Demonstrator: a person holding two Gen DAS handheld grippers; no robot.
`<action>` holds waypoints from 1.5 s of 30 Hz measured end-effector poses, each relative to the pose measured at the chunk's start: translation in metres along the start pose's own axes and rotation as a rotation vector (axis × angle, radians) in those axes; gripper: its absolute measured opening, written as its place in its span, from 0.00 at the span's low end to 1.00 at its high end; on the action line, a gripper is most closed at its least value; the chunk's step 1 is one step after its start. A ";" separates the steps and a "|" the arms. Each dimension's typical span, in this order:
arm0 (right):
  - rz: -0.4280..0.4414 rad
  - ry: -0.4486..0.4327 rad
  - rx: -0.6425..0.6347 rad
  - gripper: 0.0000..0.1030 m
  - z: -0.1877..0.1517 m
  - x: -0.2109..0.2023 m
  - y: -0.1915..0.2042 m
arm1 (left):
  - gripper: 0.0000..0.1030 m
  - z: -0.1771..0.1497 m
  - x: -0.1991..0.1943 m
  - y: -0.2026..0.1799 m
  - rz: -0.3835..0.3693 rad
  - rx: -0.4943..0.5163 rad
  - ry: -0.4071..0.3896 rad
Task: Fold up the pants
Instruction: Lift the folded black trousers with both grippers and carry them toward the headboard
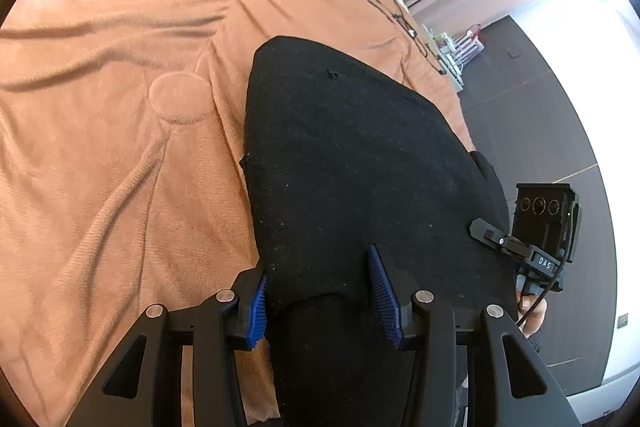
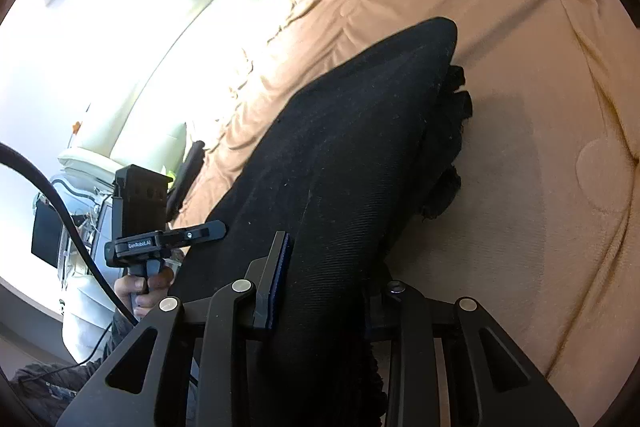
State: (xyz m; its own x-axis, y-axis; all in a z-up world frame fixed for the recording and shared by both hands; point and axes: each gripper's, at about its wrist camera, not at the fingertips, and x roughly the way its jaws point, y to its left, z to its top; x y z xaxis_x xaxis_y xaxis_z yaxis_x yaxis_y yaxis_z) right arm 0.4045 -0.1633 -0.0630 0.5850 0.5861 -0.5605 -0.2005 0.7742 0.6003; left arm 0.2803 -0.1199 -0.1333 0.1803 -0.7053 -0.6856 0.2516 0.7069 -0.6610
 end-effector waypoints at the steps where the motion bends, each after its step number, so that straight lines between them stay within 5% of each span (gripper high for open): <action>1: 0.003 -0.006 -0.004 0.26 -0.001 0.001 0.004 | 0.47 -0.001 -0.004 0.001 -0.004 0.002 -0.003; 16: 0.047 0.016 -0.038 0.26 -0.011 0.042 0.036 | 0.47 -0.013 -0.059 0.038 0.041 -0.045 -0.038; 27: -0.010 0.159 0.023 0.26 -0.007 0.096 0.023 | 0.47 -0.023 -0.057 0.074 0.094 -0.126 0.013; 37: 0.024 0.151 0.192 0.61 0.004 0.108 -0.032 | 0.53 -0.013 -0.049 0.088 0.040 -0.145 0.021; 40: 0.060 0.161 0.190 0.61 0.007 0.119 -0.035 | 0.53 -0.008 -0.043 0.094 0.018 -0.158 0.024; 45: 0.078 0.142 0.120 0.37 0.010 0.118 -0.028 | 0.42 -0.005 -0.048 0.089 0.011 -0.129 0.017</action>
State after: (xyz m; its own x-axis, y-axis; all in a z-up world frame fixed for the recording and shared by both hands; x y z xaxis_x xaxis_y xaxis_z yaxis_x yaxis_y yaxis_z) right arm 0.4872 -0.1181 -0.1400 0.4525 0.6778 -0.5794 -0.1406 0.6959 0.7043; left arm 0.2890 -0.0232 -0.1606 0.1656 -0.6975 -0.6972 0.1248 0.7161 -0.6868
